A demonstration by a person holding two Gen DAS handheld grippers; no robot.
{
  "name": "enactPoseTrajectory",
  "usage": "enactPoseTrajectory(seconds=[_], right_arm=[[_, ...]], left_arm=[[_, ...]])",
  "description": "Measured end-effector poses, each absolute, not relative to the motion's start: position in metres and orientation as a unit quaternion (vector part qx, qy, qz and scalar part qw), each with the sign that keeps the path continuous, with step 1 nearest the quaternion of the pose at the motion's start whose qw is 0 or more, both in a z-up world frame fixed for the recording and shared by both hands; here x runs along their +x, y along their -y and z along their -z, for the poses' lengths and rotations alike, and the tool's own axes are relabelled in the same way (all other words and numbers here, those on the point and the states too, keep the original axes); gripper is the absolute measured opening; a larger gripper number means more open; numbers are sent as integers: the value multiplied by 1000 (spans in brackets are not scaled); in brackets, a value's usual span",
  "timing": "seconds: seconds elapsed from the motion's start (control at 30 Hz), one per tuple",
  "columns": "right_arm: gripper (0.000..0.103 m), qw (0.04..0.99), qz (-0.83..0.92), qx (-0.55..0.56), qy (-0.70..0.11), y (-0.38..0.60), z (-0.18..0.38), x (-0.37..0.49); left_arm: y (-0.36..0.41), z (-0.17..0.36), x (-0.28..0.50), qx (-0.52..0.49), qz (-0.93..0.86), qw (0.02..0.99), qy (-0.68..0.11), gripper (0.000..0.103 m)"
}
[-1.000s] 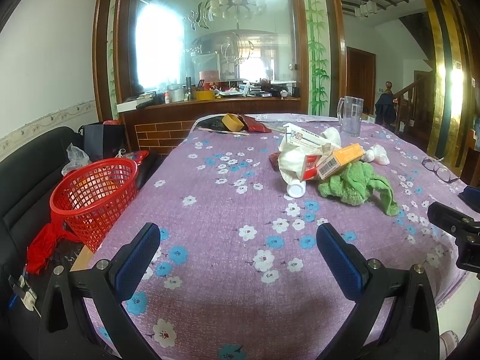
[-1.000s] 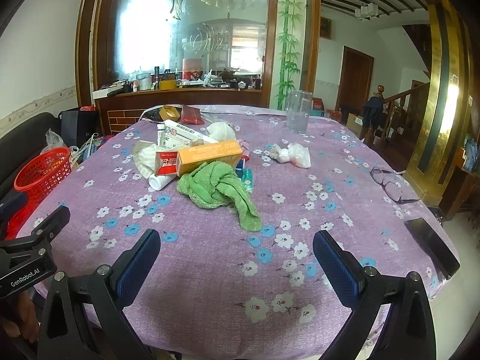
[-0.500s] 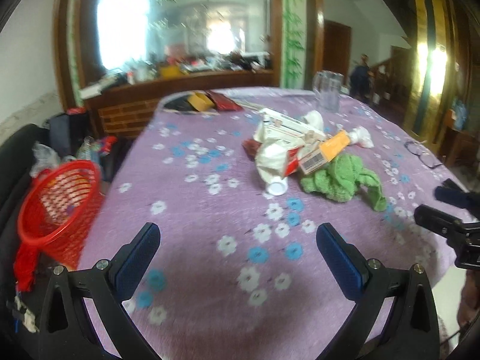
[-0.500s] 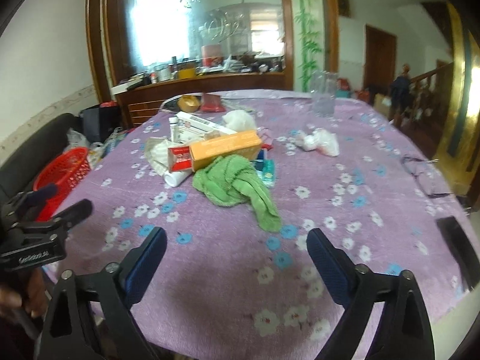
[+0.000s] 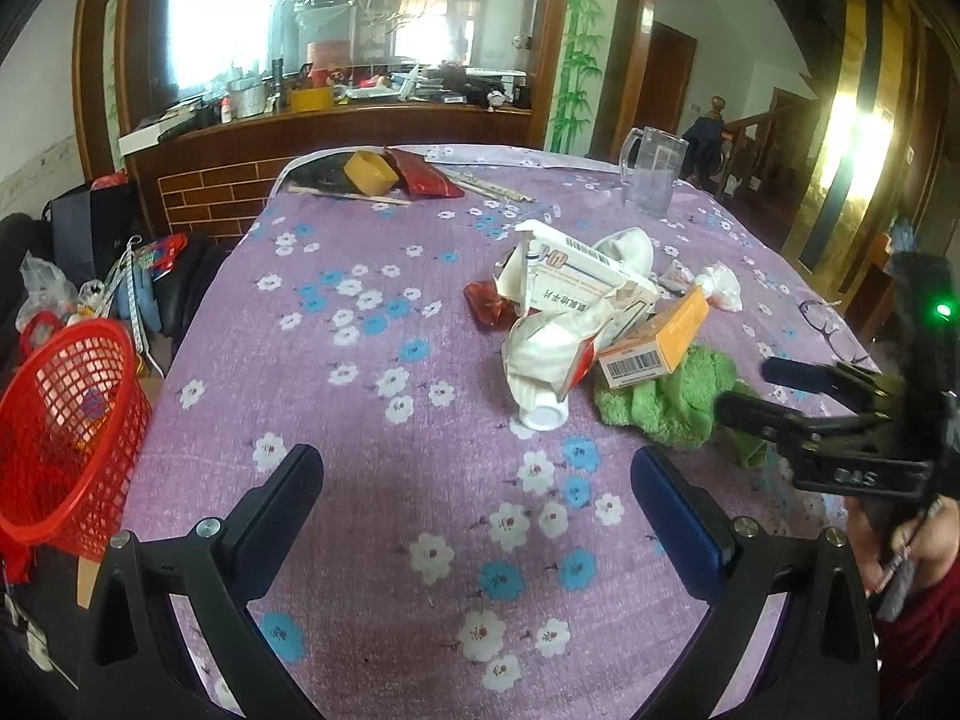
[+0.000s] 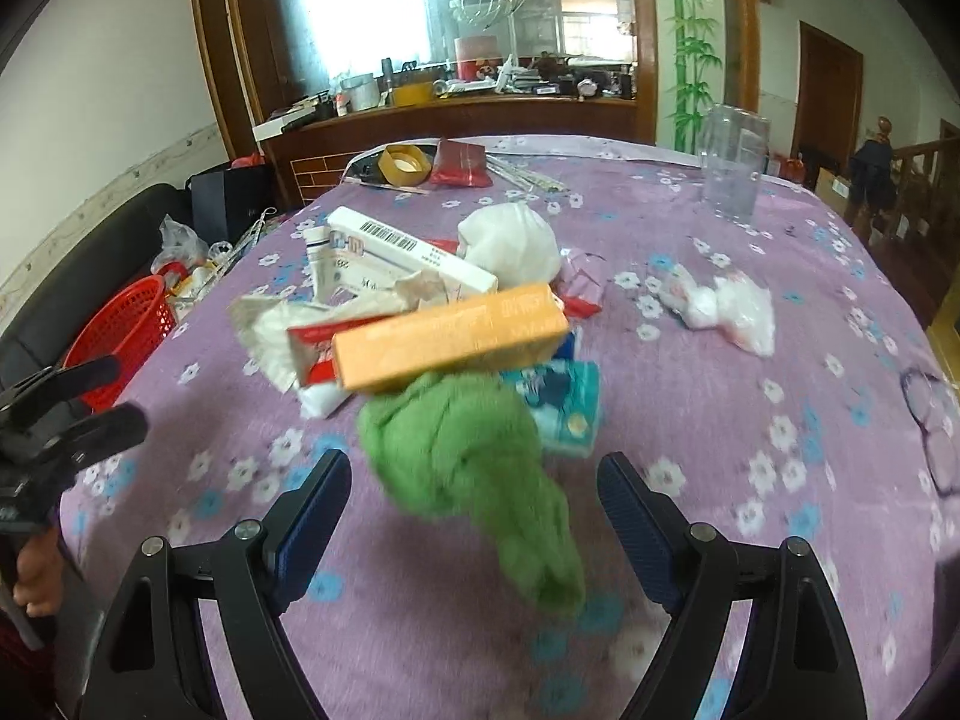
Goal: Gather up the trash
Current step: 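Close the right gripper on the green towel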
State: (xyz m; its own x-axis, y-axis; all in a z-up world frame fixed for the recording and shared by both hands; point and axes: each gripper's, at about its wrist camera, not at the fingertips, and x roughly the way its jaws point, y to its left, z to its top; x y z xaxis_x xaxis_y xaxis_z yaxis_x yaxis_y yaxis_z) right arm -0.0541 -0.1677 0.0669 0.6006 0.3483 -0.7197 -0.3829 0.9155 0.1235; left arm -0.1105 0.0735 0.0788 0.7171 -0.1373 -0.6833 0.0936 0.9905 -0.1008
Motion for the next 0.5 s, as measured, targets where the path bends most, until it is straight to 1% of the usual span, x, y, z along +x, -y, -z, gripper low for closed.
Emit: enactPoseTrajectory(seconds=[0.1, 0.13, 0.17, 0.2, 0.23, 0.27, 0.3, 0.33, 0.4, 0.5], right_arm=[[88, 886, -221, -24, -408, 157, -59, -42], [81, 882, -227, -25, -412, 151, -56, -41], [77, 880, -228, -29, -417, 147, -53, -42], [70, 881, -222, -38, -417, 143, -51, -45], [57, 887, -208, -57, -409, 138, -51, -51], [51, 889, -204, -65, -404, 136, -51, -55], [42, 890, -207, -62, -401, 137, -53, -61], [19, 890, -208, -57, -401, 139, -53, -63], [11, 887, -218, -34, -406, 149, -56, -72], [8, 881, -234, 6, -412, 168, -58, -87]], left_arm=[[-72, -82, -105, -19, 64, 928, -367, 102], [-72, -83, -103, -17, 65, 928, -367, 102], [-72, -84, -101, -17, 67, 928, -367, 102], [-71, -84, -98, -18, 71, 928, -367, 102], [-71, -84, -96, -18, 72, 927, -366, 102], [-70, -84, -94, -17, 73, 927, -367, 102], [-69, -84, -90, -17, 75, 926, -368, 102], [-67, -84, -87, -16, 78, 926, -370, 102], [-62, -84, -82, -11, 79, 926, -369, 102], [-52, -86, -74, -4, 86, 925, -369, 102]])
